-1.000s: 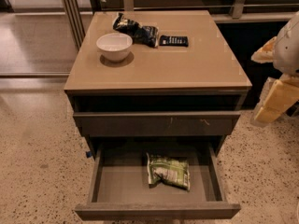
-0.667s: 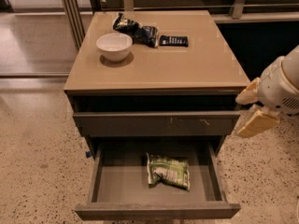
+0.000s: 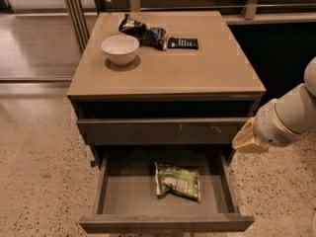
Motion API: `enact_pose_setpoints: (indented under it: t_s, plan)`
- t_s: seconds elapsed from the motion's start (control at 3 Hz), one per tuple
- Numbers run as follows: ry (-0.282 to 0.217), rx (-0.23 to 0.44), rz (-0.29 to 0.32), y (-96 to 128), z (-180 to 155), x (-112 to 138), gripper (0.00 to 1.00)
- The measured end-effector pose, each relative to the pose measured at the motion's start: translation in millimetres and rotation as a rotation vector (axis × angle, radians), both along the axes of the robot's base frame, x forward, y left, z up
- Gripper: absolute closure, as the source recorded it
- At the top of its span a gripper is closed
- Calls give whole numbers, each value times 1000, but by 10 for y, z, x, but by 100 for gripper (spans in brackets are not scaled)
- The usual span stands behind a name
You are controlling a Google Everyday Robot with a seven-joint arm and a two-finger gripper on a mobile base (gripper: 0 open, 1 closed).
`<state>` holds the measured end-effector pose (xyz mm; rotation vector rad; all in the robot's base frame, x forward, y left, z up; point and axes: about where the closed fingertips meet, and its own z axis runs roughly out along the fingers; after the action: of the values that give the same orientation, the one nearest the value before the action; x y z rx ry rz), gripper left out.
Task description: Pick green jalapeno chip bag from middle drawer and place on counter
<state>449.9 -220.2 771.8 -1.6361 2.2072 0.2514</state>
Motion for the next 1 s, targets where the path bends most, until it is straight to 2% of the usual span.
enact_pose_setpoints:
  t_s: [0.33, 0.67, 1.0]
  plan:
    - [0, 0, 0, 1, 4, -3, 100]
    - [-29, 29, 11, -3, -236, 9, 100]
    - [-61, 144, 50, 214, -913, 79, 100]
